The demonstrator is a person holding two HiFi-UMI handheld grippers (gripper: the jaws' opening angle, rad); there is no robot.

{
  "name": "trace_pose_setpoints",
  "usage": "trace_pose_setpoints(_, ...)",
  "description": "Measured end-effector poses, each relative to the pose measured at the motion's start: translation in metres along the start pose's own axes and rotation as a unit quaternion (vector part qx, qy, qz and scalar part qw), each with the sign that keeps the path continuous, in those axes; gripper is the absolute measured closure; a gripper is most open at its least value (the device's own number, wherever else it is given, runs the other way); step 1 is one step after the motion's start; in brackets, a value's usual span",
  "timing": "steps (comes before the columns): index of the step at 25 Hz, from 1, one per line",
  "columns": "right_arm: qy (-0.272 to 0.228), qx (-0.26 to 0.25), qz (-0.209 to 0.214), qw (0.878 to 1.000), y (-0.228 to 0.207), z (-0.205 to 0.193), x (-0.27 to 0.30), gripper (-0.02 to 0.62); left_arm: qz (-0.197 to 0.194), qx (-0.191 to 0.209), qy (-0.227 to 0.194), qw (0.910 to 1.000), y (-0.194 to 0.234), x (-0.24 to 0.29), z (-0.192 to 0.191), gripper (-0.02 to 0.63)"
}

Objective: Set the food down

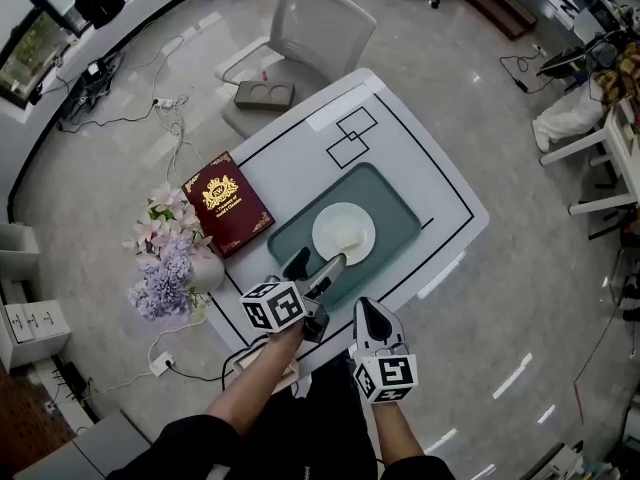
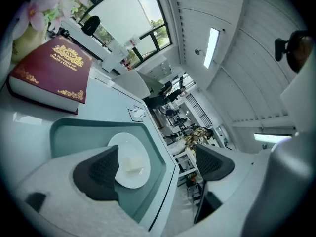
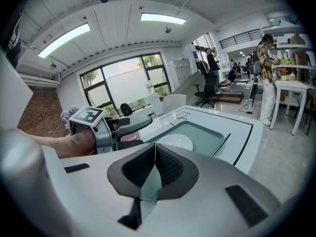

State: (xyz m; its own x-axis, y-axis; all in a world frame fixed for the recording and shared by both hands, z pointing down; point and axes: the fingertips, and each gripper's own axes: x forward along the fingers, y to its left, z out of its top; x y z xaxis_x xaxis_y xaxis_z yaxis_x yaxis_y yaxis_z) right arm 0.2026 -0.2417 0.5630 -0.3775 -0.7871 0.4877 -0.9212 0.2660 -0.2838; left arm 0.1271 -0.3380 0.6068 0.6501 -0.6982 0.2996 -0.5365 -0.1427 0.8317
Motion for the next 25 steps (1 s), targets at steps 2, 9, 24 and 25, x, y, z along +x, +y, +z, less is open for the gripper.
trace_pose_setpoints(2,-0.008,0.002,-0.008,1.0,0.007,0.001,-0.008,0.586,-0.009,0.016,-0.004,0.9998,-0.009,-0.013,0.003,0.112)
trace_pose_setpoints(9,-0.035,0.002,-0.024,0.999,0.039,0.006,-0.033,0.585,-0.039,0.108,-0.001,0.9934,-0.046,-0.064,0.003,0.119)
trace_pose_setpoints(24,-0.091,0.001,-0.041,0.995,0.108,0.013,-0.074,0.586,-0.064,0.312,-0.036,0.9473,-0.075,-0.171,0.016,0.566)
trace_pose_setpoints(25,-0.095,-0.001,-0.041,0.995,0.113,0.014,-0.076,0.586,-0.064,0.323,-0.034,0.9437,-0.076,-0.176,0.015,0.582)
